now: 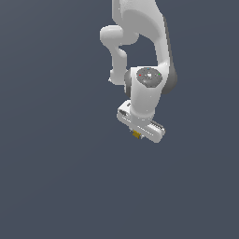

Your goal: Pick up the object and move it to a goal position.

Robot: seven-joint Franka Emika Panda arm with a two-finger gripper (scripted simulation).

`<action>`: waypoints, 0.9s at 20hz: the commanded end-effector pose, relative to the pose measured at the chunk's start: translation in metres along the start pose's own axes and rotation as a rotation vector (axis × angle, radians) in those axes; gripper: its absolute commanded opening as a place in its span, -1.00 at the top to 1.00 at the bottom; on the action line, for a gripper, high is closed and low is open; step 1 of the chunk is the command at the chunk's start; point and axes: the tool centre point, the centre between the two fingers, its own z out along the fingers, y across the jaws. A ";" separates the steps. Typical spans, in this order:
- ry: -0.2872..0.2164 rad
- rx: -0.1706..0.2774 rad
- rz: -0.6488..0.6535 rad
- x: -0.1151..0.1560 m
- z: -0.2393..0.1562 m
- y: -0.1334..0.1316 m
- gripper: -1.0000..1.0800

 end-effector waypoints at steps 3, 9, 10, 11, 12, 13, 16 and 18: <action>0.001 0.000 0.000 -0.007 -0.052 -0.016 1.00; 0.002 -0.001 0.001 -0.015 -0.118 -0.037 1.00; 0.002 -0.001 0.001 -0.017 -0.128 -0.041 1.00; 0.002 -0.001 0.001 -0.018 -0.139 -0.044 1.00; 0.002 -0.001 0.001 -0.019 -0.149 -0.048 1.00; 0.002 -0.001 0.001 -0.020 -0.159 -0.051 1.00; 0.001 0.000 0.000 -0.023 -0.188 -0.061 1.00; 0.001 0.000 0.000 -0.025 -0.204 -0.067 1.00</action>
